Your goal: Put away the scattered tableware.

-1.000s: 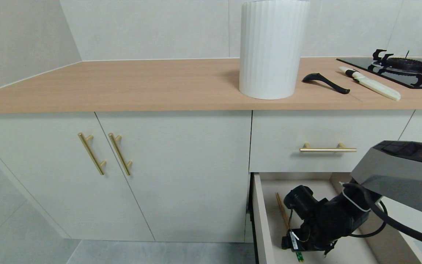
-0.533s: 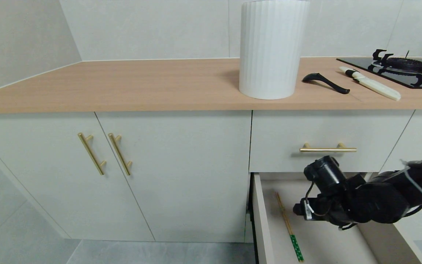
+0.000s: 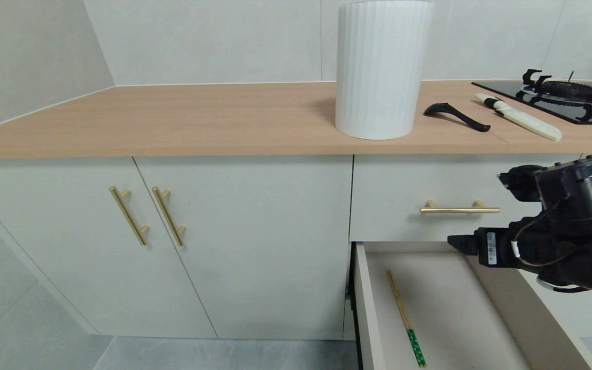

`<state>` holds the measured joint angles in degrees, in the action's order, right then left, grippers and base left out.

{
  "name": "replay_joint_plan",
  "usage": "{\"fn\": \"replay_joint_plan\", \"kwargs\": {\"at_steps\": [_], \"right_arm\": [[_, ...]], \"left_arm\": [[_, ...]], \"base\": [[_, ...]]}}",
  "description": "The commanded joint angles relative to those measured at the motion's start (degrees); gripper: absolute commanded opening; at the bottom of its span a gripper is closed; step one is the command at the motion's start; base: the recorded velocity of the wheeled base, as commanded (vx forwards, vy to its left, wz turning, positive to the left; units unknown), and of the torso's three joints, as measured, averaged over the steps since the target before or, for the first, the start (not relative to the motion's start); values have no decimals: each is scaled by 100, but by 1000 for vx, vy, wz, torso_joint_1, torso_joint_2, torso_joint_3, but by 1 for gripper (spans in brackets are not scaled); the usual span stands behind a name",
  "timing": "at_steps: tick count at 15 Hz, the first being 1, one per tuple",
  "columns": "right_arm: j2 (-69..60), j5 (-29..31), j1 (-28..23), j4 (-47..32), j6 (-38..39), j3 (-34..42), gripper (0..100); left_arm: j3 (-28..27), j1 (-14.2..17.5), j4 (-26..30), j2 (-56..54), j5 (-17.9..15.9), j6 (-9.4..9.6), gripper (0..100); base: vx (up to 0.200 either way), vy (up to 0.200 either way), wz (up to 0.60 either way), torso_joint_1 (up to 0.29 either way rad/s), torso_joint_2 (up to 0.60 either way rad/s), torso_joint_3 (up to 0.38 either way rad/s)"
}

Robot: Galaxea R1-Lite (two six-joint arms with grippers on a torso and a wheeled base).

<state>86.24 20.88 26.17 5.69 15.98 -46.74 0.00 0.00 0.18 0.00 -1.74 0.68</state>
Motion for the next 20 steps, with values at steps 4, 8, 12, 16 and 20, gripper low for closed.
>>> {"fn": "replay_joint_plan", "kwargs": {"at_steps": [4,8,12,16,20], "right_arm": [[-511,-5,-121,20,-95,-2,100],[-511,4,-121,11,-95,7,100],[-511,4,-121,11,-95,16,100],[-503,4,-121,20,-95,24,100],[-485,4,-121,11,-104,24,100]], "left_arm": [[0,0,-1,0,-1,2,100],[0,0,-1,0,-1,2,100],[0,0,-1,0,-1,2,100],[0,0,-1,0,-1,2,100],[0,0,-1,0,-1,2,100]], "base": [[0,0,0,0,0,0],[0,0,0,4,-21,-10],[0,0,0,77,-256,-265],[0,0,0,140,-527,-306],[0,0,0,173,-476,-304]]}}
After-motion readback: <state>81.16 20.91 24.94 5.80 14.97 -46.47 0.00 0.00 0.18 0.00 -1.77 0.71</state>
